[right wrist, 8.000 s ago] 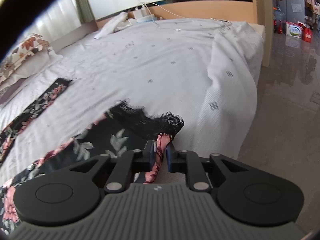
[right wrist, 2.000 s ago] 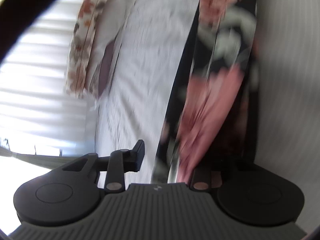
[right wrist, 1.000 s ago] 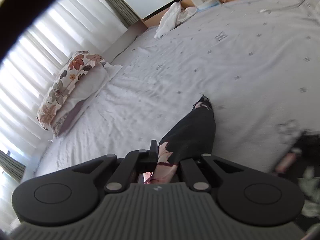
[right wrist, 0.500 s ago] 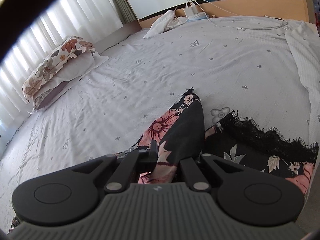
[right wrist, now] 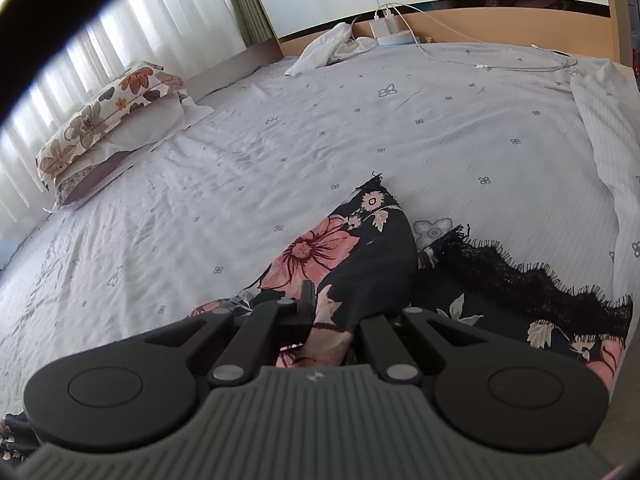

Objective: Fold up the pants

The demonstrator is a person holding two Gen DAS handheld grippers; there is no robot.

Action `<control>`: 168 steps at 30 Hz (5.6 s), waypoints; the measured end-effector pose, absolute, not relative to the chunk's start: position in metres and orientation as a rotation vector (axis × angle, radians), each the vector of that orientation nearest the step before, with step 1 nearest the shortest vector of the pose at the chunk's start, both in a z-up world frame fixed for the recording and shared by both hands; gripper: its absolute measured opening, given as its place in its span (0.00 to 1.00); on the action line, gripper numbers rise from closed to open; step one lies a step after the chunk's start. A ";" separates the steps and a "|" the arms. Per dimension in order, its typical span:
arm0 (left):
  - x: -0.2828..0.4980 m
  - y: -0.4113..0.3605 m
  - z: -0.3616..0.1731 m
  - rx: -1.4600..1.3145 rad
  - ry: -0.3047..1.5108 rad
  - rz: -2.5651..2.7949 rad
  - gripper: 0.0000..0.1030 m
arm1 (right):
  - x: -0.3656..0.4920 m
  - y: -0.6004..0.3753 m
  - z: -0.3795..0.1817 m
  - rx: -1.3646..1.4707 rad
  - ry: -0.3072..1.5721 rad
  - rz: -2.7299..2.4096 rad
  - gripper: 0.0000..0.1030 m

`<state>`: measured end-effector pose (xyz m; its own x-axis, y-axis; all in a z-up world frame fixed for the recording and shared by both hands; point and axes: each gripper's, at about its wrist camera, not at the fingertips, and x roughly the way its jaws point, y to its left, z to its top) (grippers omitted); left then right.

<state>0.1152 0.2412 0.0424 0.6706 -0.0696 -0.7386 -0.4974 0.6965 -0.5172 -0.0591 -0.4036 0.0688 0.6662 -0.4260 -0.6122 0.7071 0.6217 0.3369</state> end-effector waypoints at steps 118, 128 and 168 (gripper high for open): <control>0.035 0.015 0.090 -0.164 0.748 -0.326 0.12 | 0.033 -0.291 0.038 0.237 0.827 -0.314 0.45; 0.074 -0.045 0.062 -0.072 0.860 -0.411 0.13 | 0.047 -0.259 0.060 -0.001 0.817 0.055 0.67; 0.072 0.133 0.047 -0.120 0.751 0.113 0.14 | 0.018 -0.283 0.024 0.067 0.799 -0.122 0.68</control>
